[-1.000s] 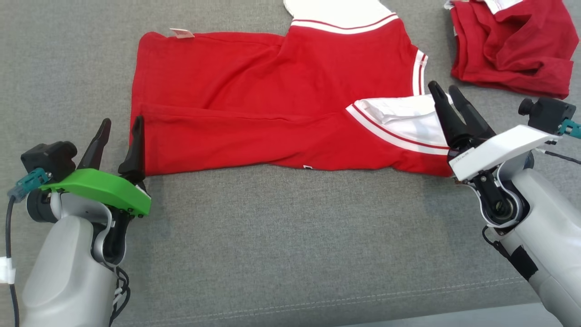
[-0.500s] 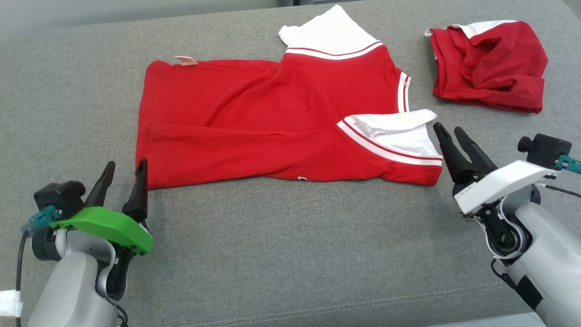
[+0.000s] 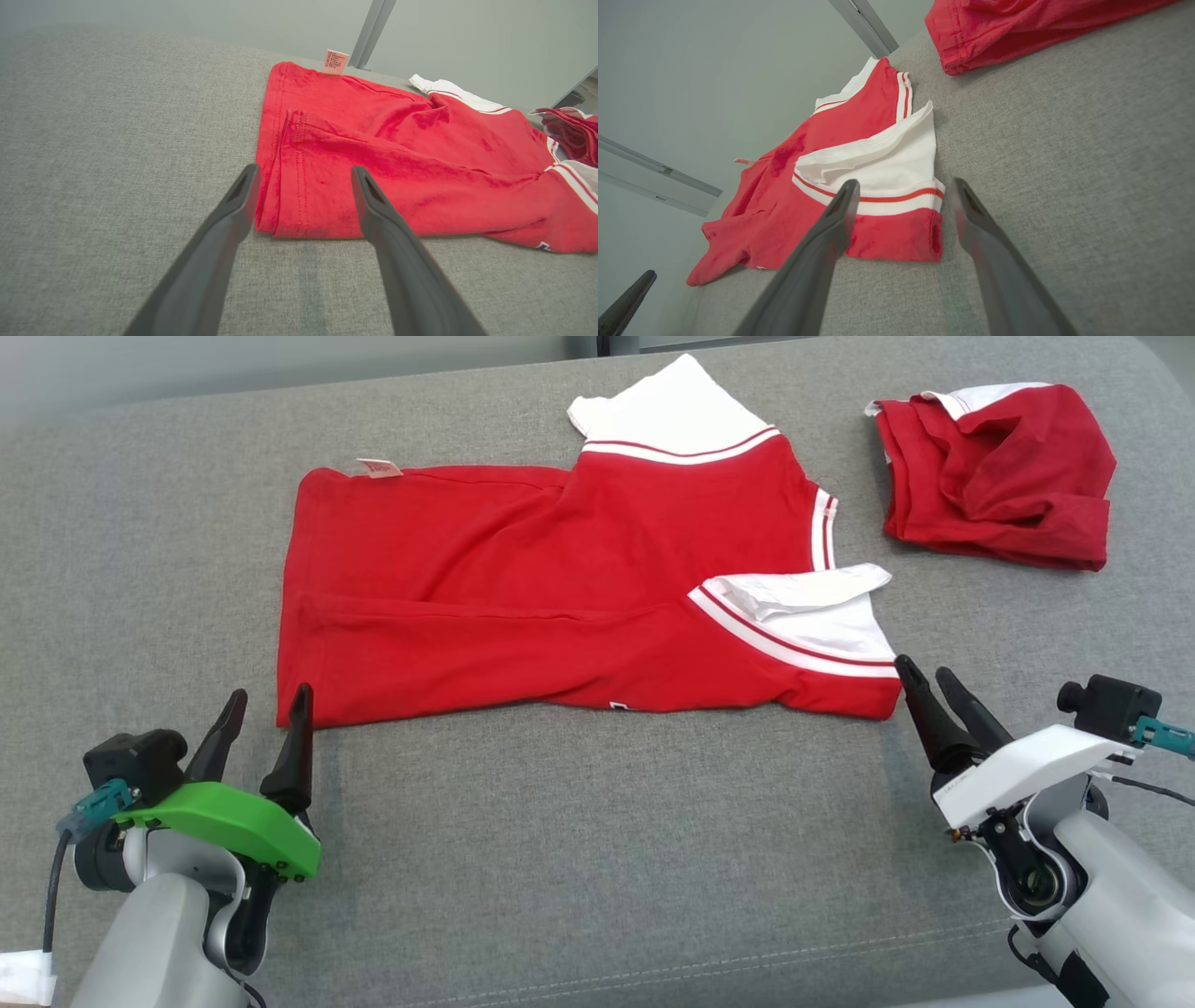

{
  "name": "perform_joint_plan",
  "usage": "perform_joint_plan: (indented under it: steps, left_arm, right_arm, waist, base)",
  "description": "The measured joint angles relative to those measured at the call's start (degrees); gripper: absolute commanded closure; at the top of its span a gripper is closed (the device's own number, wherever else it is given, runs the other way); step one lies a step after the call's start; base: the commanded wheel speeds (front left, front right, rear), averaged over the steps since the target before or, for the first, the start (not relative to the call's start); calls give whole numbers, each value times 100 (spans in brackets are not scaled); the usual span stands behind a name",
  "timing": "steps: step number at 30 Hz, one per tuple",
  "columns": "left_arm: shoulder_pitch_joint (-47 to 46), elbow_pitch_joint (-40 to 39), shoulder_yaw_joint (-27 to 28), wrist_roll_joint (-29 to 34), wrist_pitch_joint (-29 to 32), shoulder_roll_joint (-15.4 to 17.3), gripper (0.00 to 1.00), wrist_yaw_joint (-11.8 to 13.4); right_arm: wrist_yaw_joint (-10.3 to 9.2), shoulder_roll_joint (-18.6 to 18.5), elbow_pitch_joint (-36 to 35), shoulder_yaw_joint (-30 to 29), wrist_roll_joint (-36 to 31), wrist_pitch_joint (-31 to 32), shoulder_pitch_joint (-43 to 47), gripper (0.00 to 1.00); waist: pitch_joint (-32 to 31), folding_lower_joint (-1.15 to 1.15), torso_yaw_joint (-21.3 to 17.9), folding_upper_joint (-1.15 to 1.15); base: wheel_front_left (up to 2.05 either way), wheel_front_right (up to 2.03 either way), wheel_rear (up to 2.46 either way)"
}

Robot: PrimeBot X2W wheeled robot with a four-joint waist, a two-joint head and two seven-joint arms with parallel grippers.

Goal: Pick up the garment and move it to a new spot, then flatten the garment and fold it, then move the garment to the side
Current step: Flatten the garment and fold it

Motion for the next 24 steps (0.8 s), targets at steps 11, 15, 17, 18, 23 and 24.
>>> perform_joint_plan:
  steps: [11,15,17,18,23,24]
  left_arm:
    - [-1,-120,-37,-1,33,-2,0,-1]
    - [-6,-93,-34,-44,119,-7,0,-1]
    - [-8,-73,-22,-97,147,-21,0,-1]
    - [-11,-51,-11,-118,151,-29,0,-1]
    - [-15,90,2,-345,355,-53,0,-1]
    - [-21,94,5,-376,356,-58,0,-1]
  right_arm:
    - [0,169,198,152,127,0,-38,0]
    - [0,176,288,197,130,0,-100,0]
    - [0,181,335,202,178,1,-178,0]
    - [0,188,357,212,180,1,-217,0]
    - [0,197,445,287,190,19,-317,0]
    - [0,203,456,300,193,20,-338,0]
  waist:
    - [161,0,66,0]
    - [235,0,107,0]
    - [272,0,127,0]
    - [288,0,134,0]
    - [363,0,148,0]
    - [382,0,147,0]
  base:
    - [0,0,0]
    - [0,0,0]
    - [0,0,0]
    - [0,0,0]
    - [0,0,0]
    - [0,0,0]
